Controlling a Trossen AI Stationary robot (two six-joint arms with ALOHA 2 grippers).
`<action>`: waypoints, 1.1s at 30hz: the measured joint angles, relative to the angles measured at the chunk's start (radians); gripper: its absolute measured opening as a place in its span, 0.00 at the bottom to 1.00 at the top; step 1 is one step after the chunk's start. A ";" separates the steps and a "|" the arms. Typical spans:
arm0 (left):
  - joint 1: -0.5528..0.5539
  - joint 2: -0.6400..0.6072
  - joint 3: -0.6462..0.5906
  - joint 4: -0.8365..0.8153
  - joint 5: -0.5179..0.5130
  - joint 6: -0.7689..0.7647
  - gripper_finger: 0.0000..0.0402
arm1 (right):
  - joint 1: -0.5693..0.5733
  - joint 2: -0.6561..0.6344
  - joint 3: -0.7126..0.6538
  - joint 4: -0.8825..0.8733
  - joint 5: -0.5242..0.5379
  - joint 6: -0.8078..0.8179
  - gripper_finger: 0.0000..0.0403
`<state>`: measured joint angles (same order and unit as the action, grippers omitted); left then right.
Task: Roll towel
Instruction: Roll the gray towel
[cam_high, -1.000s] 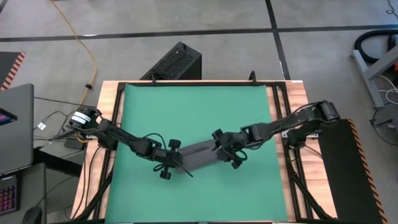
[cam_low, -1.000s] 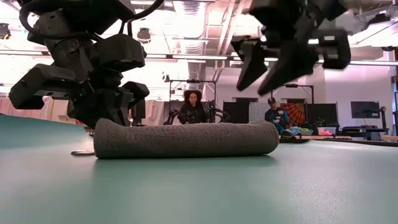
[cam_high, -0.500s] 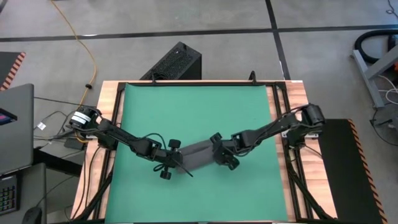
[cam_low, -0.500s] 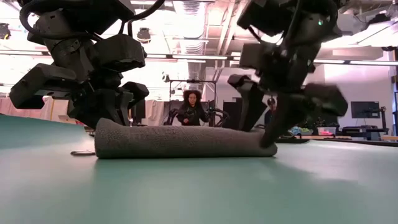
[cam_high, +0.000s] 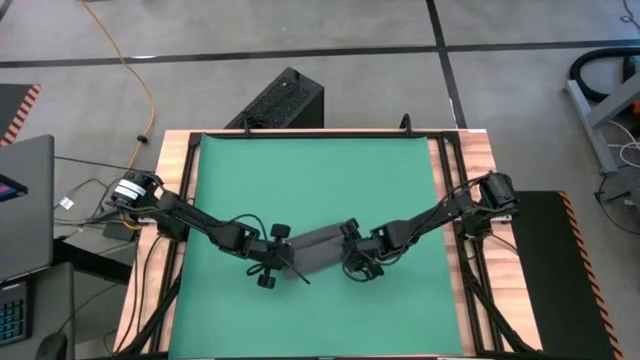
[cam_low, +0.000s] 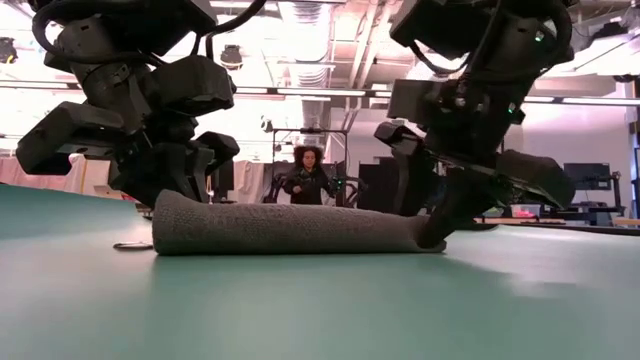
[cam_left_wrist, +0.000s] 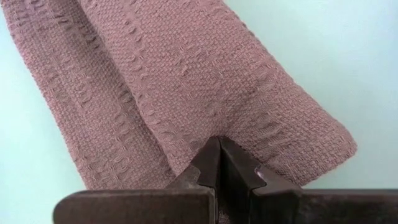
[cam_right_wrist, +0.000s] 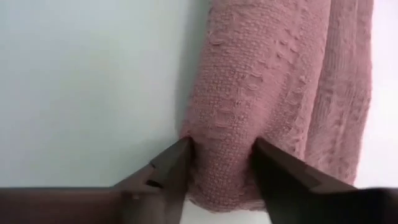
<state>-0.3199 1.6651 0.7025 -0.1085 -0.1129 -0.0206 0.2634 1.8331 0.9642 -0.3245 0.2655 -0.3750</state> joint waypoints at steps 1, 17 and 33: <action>0.000 0.000 0.000 0.000 0.000 -0.007 0.00 | 0.002 0.000 0.000 -0.005 0.001 0.024 0.46; 0.005 0.010 -0.004 0.142 0.218 -0.075 0.00 | -0.123 -0.200 -0.007 -0.117 -0.453 0.326 0.07; 0.049 0.010 -0.008 0.177 0.429 -0.116 0.00 | -0.387 -0.173 -0.010 -0.042 -0.892 0.750 0.07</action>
<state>-0.2707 1.6749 0.6945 0.0685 0.3157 -0.1365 -0.1237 1.6599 0.9545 -0.3665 -0.6260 0.3748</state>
